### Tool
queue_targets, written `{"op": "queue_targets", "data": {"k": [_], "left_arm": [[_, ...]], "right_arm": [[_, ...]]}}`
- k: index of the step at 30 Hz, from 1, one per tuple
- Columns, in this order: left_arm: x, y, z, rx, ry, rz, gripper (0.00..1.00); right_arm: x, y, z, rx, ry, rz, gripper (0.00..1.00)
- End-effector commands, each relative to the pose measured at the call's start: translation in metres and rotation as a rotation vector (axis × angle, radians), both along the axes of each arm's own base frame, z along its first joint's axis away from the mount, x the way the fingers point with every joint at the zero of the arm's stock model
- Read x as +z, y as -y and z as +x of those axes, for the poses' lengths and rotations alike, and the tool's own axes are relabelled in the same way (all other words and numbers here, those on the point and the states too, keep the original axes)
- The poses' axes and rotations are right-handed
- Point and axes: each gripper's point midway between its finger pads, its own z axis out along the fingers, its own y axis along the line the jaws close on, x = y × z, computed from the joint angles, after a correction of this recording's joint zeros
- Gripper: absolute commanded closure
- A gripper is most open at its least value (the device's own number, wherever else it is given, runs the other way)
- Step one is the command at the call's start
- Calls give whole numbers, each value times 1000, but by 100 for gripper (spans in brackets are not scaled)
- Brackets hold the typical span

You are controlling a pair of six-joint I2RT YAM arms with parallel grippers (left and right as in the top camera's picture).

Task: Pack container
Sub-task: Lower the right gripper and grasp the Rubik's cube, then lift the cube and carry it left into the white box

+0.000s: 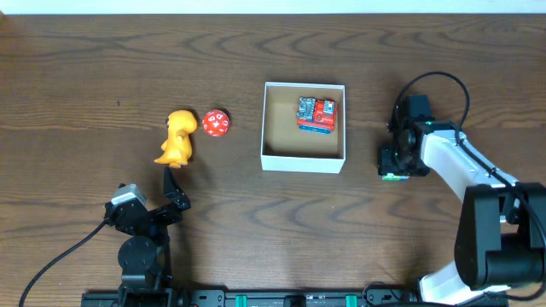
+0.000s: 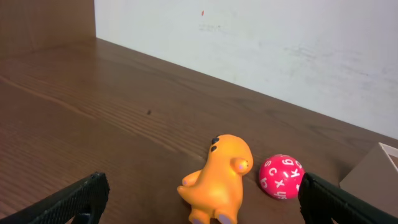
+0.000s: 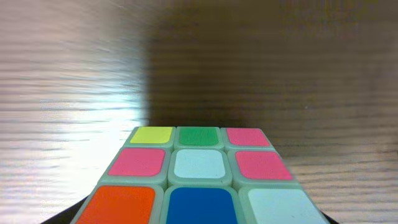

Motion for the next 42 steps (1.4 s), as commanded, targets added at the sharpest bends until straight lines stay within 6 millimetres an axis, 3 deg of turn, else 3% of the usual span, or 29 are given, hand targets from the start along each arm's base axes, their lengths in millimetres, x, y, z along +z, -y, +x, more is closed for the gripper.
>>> {"op": "queue_targets", "data": {"k": [1,10,20,30,42], "left_arm": [[-15,-1,0,6,-33,-5,2],[-15,-1,0,6,-33,-5,2],[-15,-1,0,6,-33,-5,2],[-15,-1,0,6,-33,-5,2],[-15,-1,0,6,-33,-5,2]], "right_arm": [[38,-19,22,51,123,26,40],[100,-63,31,100,298,110,41],[156,-110,26,145,451,225,44],[187,-160,39,178,602,348,46],[213,-202,62,181,745,475,47]]}}
